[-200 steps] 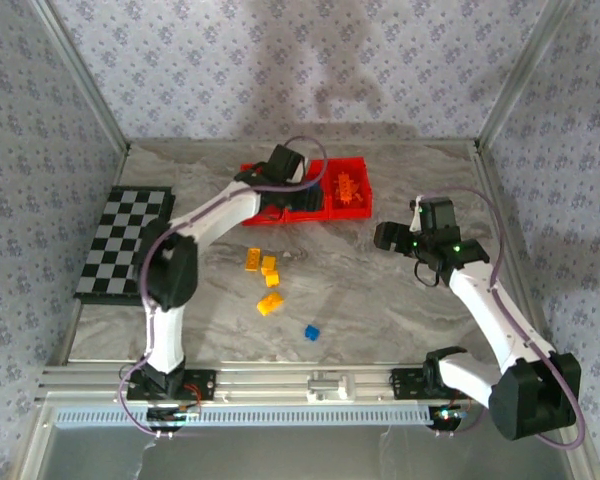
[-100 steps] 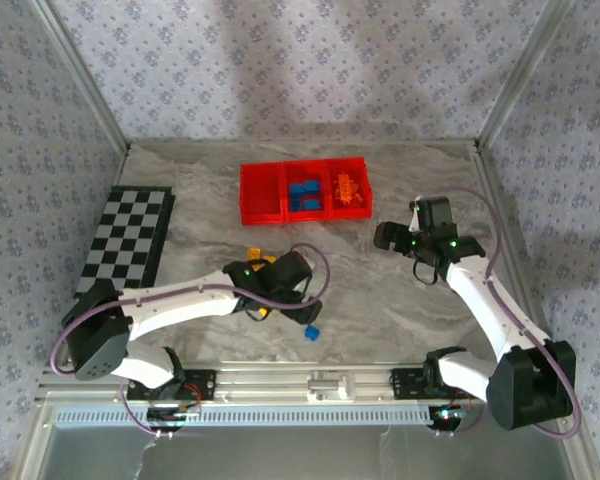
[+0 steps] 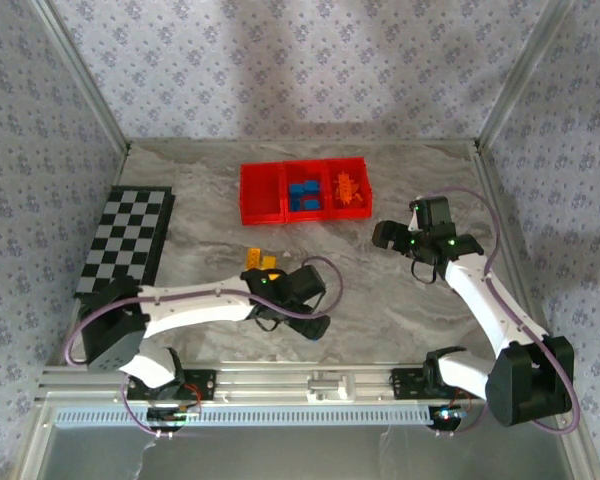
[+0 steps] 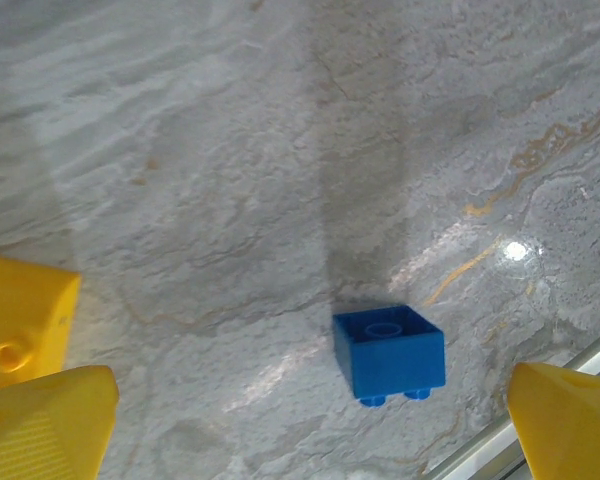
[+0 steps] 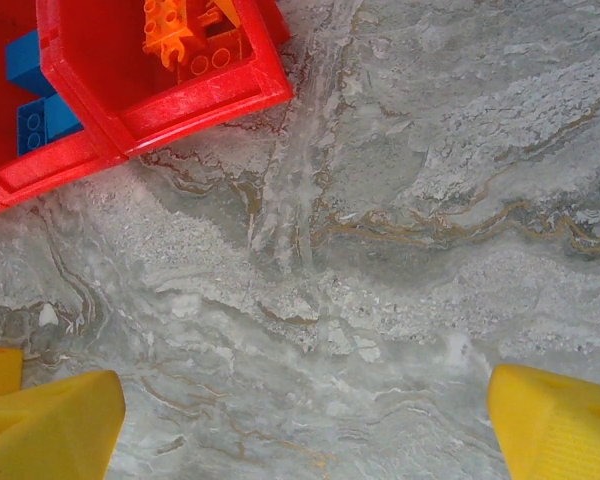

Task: Sort the legos into containers by color
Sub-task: Pick up the lego from the middle-left of the table.

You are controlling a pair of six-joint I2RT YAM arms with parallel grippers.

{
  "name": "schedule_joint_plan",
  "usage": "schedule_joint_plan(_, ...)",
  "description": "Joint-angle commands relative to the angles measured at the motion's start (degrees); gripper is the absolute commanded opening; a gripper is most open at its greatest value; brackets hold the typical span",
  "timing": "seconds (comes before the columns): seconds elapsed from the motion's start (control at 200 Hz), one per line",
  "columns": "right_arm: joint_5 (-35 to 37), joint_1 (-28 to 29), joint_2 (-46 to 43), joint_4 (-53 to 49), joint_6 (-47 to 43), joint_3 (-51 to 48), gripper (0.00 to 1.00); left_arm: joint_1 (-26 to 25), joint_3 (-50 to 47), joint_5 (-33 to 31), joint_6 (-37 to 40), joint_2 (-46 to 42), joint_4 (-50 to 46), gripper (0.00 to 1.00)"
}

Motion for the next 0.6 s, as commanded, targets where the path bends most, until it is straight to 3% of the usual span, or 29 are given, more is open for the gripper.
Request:
schedule_joint_plan(0.0, 0.0, -0.4, -0.7, -1.7, 0.3, 0.6, 0.96, -1.3, 3.3, 2.8, -0.4, 3.1, -2.1, 0.98)
schedule_joint_plan(0.595, -0.9, -1.2, 0.0, -1.6, 0.1, 0.3, 0.96, -2.3, 6.8, 5.4, -2.4, 10.8, -4.2, 0.77)
